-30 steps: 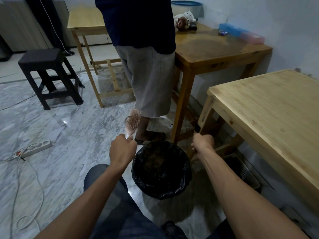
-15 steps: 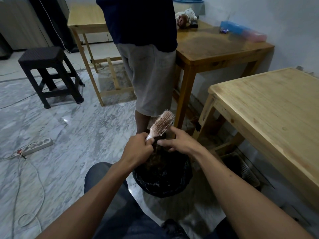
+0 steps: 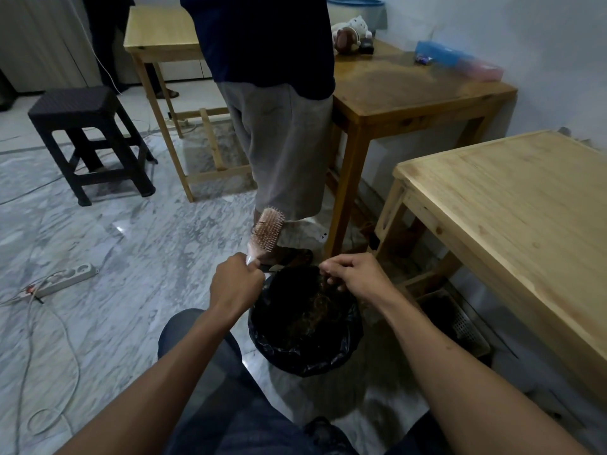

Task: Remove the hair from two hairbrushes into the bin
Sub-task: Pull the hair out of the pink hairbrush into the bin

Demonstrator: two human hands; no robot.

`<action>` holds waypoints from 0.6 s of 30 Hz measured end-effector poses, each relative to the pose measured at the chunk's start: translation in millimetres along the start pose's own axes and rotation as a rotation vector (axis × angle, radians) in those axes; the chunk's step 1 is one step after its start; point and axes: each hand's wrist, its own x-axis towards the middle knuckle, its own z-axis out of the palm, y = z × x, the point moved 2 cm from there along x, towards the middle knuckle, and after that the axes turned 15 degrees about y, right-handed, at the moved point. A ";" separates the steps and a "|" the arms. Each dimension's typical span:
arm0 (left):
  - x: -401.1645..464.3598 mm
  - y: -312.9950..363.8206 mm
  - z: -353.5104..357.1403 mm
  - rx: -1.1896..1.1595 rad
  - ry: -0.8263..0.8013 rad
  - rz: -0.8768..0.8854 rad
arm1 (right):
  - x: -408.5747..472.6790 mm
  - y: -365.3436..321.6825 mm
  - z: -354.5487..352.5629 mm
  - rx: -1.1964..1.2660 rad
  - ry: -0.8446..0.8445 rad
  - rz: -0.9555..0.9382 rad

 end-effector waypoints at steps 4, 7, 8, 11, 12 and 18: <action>-9.2 10.9 4.4 -0.024 -0.037 0.124 | 3.0 -5.7 15.9 -0.403 -0.216 0.055; -14.7 14.4 7.8 -0.054 -0.043 0.178 | 0.8 -19.8 21.1 -0.158 -0.113 0.052; -16.6 15.9 8.6 -0.061 -0.036 0.189 | -0.5 -24.3 22.5 -0.010 -0.102 0.066; -21.6 20.8 10.9 -0.065 -0.010 0.236 | -3.7 -30.1 25.8 0.229 -0.143 0.064; -22.1 21.5 11.7 -0.062 0.001 0.254 | -3.0 -29.4 26.5 0.252 -0.106 0.048; -16.4 16.9 14.4 0.015 0.022 0.248 | 1.5 -21.4 18.2 0.270 0.113 0.009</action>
